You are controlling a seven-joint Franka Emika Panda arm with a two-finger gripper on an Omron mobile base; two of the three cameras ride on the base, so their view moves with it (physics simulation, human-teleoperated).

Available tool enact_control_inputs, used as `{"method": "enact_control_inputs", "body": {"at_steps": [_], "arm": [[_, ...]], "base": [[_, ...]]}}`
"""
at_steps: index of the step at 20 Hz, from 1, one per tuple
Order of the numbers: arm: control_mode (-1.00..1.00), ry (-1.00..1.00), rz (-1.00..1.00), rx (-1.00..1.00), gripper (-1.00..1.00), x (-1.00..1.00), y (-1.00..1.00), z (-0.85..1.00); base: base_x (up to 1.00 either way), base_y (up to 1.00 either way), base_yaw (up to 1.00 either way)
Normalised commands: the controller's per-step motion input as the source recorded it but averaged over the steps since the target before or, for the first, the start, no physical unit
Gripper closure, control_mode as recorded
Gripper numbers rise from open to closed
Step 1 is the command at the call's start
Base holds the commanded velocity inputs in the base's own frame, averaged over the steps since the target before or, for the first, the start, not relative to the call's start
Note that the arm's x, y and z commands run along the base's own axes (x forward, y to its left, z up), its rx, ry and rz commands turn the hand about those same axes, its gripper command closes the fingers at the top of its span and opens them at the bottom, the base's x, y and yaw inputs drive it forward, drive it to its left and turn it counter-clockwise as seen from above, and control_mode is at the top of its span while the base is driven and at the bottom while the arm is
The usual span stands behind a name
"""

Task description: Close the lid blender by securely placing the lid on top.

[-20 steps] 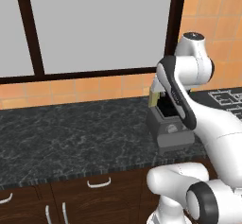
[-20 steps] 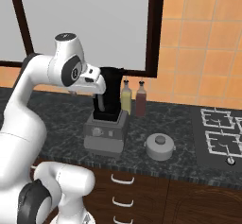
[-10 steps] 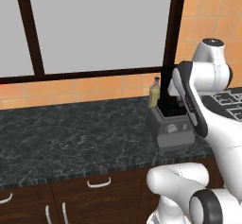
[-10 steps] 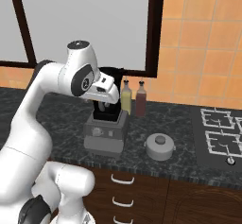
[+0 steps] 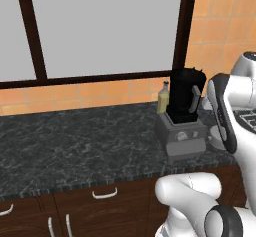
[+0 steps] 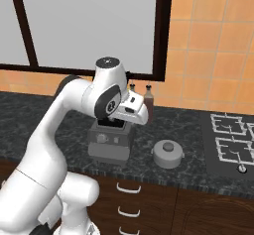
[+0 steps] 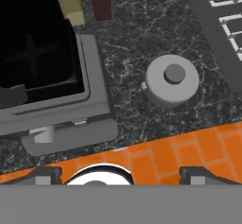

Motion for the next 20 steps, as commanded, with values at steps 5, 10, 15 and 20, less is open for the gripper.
{"method": "enact_control_inputs", "body": {"at_steps": [5, 10, 15, 20], "arm": [[-1.00, 0.00, -0.05, 0.02, -1.00, -0.07, -0.75, -0.17], [-1.00, 0.00, -0.05, 0.03, -1.00, 0.00, -0.41, -0.12], [-1.00, 0.00, -0.01, 0.01, -1.00, 0.00, -0.28, -0.23], [-1.00, 0.02, 0.00, 0.00, -1.00, 0.11, -0.20, -0.40]], "base": [[0.00, 0.00, 0.00], [0.00, 0.00, 0.00], [0.00, 0.00, 0.00], [0.00, 0.00, 0.00]]}}
